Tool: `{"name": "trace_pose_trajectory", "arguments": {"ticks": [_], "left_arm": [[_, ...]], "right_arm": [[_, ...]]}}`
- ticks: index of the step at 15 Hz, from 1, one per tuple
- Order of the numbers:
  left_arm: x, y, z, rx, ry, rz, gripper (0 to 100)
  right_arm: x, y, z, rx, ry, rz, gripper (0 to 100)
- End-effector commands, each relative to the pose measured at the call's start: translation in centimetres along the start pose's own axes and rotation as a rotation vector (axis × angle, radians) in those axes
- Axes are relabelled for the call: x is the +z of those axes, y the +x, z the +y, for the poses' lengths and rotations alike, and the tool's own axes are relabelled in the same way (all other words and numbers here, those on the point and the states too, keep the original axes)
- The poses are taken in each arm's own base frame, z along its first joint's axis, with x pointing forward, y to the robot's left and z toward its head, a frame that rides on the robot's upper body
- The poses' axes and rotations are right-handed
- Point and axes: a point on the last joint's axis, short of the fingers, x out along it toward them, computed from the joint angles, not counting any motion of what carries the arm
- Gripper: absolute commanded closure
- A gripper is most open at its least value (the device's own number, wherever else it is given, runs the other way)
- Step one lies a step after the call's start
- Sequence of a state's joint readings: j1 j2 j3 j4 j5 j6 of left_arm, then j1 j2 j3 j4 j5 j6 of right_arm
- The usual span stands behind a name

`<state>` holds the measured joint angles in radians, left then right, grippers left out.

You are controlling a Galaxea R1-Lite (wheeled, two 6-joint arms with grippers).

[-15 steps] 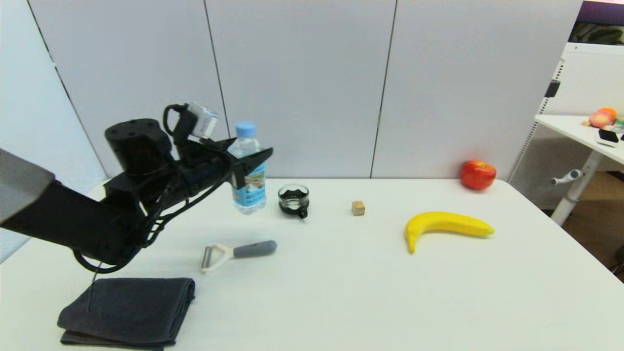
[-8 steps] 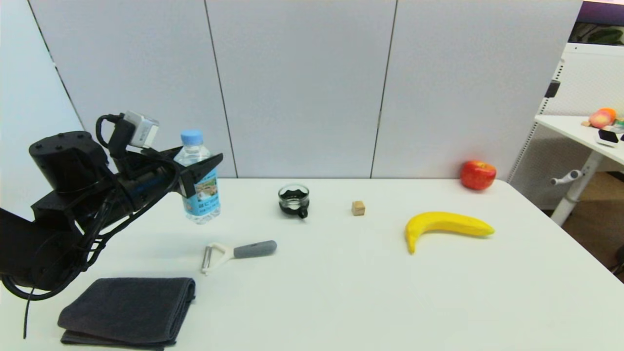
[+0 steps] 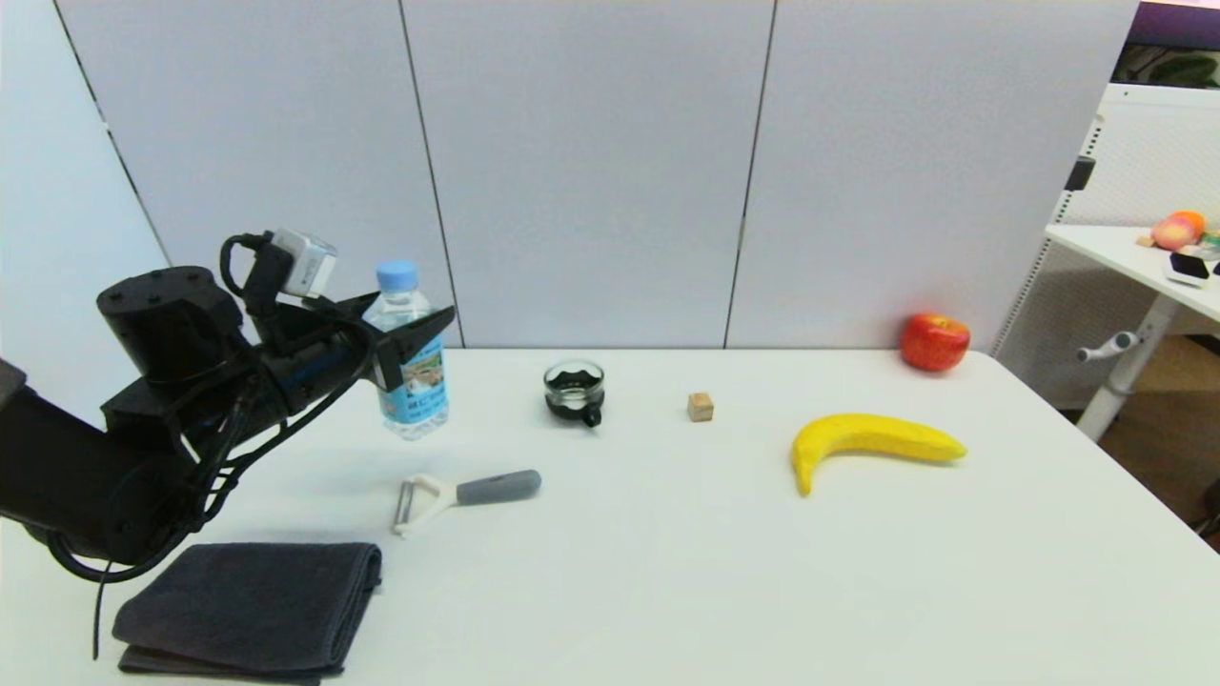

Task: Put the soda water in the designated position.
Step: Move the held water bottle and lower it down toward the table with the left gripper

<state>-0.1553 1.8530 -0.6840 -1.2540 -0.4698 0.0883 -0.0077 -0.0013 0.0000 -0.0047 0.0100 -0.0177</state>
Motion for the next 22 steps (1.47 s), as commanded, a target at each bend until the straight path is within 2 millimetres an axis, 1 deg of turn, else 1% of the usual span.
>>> {"name": "trace_pose_trajectory", "arguments": {"ticks": [1, 5, 8, 15, 22], "left_arm": [[-1.9, 2.6, -0.3, -0.039, -0.008, -0.003, 100], [-3.3, 4.6, -0.8, -0.07, -0.008, -0.015, 100], [-4.1, 5.3, -0.6, -0.072, -0.008, -0.015, 100], [-5.8, 6.1, -0.4, -0.071, -0.034, -0.026, 100], [-6.4, 6.3, -0.4, -0.068, -0.029, -0.047, 100]], "right_arm": [[0.0, 0.0, 0.0, 0.001, -0.001, 0.0, 0], [0.0, 0.0, 0.0, 0.001, -0.001, 0.0, 0], [0.0, 0.0, 0.0, 0.001, -0.001, 0.0, 0], [0.0, 0.0, 0.0, 0.001, -0.001, 0.0, 0], [0.0, 0.0, 0.0, 0.001, -0.001, 0.0, 0]]}}
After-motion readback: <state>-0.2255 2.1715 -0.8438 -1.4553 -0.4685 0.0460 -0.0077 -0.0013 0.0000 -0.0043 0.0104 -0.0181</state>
